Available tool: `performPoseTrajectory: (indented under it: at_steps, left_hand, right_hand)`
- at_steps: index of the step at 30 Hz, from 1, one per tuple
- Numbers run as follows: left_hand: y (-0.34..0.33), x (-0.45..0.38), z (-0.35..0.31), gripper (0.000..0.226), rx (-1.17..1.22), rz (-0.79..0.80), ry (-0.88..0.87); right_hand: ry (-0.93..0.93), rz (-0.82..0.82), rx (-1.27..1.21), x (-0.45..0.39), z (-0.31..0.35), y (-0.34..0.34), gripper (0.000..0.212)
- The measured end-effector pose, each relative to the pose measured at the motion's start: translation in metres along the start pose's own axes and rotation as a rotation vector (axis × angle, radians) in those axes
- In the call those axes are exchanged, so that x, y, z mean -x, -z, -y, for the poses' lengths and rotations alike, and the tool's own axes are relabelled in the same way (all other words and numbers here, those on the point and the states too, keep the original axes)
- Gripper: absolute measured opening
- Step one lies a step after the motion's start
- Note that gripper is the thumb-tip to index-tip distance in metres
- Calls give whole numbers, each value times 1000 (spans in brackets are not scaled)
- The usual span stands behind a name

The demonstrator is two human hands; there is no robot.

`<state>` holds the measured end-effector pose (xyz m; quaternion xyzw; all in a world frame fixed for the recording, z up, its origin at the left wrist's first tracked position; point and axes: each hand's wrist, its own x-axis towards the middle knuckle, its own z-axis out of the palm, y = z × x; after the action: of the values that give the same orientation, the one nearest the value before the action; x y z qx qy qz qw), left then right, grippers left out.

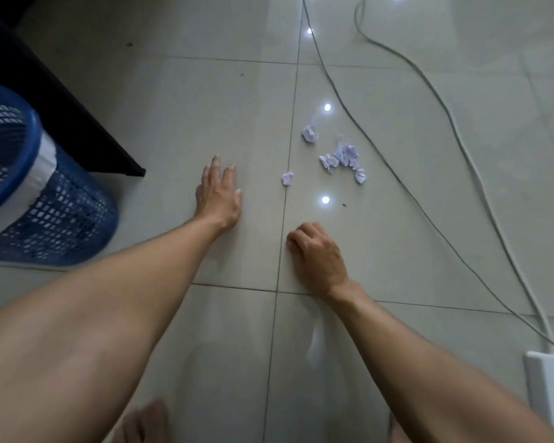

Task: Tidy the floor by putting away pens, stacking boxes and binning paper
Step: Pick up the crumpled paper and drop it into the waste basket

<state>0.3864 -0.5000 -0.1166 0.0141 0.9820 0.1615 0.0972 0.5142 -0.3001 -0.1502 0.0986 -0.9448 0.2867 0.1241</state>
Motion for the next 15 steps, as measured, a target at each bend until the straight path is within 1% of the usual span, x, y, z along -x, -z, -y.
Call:
performPoseTrajectory:
  at_steps: [2,5,6,8,11,13,15]
  left_hand:
    - [-5,-10,-3,49,25,23,-21]
    - [-12,-7,-14,21,64,-136,-78]
    - [-14,-5,-18,19,85,-173,-99]
    - [-19,-3,-25,30,126,-197,-132]
    - [-27,-4,-42,37,157,-185,-169]
    - [-32,-4,-56,36,163,-172,-183]
    - [-34,-5,-65,24,227,-194,-166]
  right_hand:
    - [-130,-61,-92,-9,-8,8,9]
    - [-335,-178,-201,-25,-19,21,5]
    - [-404,-210,-225,-32,-23,26,7]
    - [-543,-261,-236,-45,-33,34,13]
    - [-729,-276,-126,-67,-56,45,18]
    - [-771,-254,-56,-80,-69,48,19]
    - [-719,-176,28,-92,-78,47,39]
